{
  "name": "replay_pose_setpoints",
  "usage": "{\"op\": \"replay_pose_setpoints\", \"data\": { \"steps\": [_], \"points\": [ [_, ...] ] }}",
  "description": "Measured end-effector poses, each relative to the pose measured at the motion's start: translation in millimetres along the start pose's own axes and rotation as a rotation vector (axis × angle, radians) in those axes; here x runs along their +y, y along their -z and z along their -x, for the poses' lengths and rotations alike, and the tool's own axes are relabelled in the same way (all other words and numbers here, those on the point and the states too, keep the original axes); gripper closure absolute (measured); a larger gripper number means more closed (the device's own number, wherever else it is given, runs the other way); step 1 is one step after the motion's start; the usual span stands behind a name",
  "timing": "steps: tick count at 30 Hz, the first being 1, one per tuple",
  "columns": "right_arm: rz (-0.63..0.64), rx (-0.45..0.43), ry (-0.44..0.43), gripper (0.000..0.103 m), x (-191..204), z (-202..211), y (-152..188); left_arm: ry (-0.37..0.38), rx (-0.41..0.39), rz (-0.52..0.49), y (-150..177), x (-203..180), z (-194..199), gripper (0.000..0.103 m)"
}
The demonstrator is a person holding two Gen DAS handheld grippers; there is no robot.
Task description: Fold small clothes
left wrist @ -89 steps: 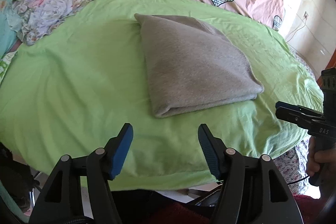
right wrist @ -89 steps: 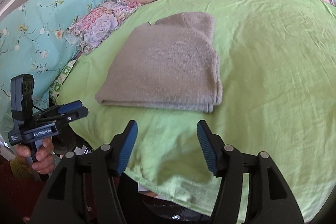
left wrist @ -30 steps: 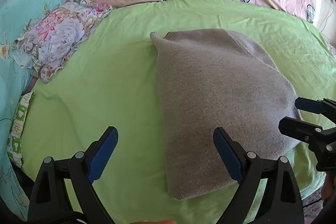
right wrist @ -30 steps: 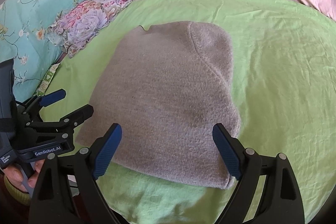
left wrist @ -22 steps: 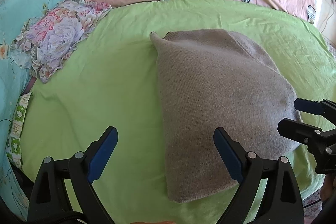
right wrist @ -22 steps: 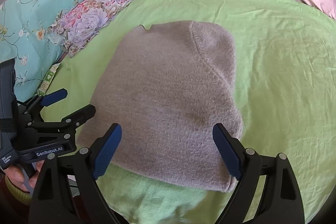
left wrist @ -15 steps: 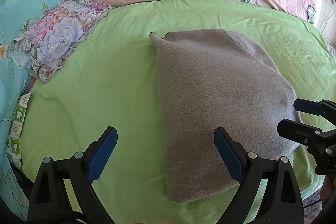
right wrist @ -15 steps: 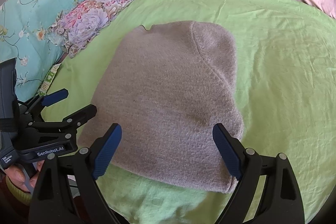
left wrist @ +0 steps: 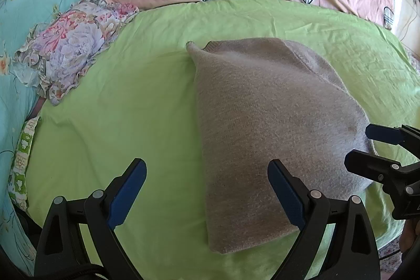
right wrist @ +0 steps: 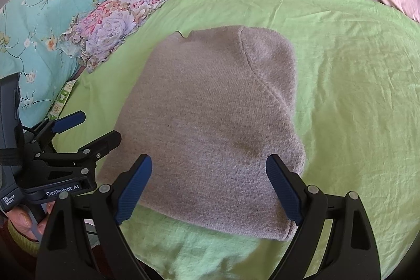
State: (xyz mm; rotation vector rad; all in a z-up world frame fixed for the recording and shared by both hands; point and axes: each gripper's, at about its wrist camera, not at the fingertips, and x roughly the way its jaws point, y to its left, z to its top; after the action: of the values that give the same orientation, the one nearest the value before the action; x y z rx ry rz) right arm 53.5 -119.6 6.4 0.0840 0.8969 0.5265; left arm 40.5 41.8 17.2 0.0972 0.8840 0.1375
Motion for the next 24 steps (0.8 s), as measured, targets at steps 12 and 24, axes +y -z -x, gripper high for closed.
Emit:
{"op": "replay_pose_setpoints", "data": {
  "steps": [12,24],
  "points": [
    [-0.002,-0.001,-0.003,0.014,1.1,0.6,0.1,0.004,-0.006,-0.005,-3.2,-4.9,5.9,0.009],
    [-0.006,-0.005,-0.007,0.014,3.4,3.7,-0.6,0.004,-0.010,-0.002,-2.8,-3.9,6.1,0.009]
  ]
}}
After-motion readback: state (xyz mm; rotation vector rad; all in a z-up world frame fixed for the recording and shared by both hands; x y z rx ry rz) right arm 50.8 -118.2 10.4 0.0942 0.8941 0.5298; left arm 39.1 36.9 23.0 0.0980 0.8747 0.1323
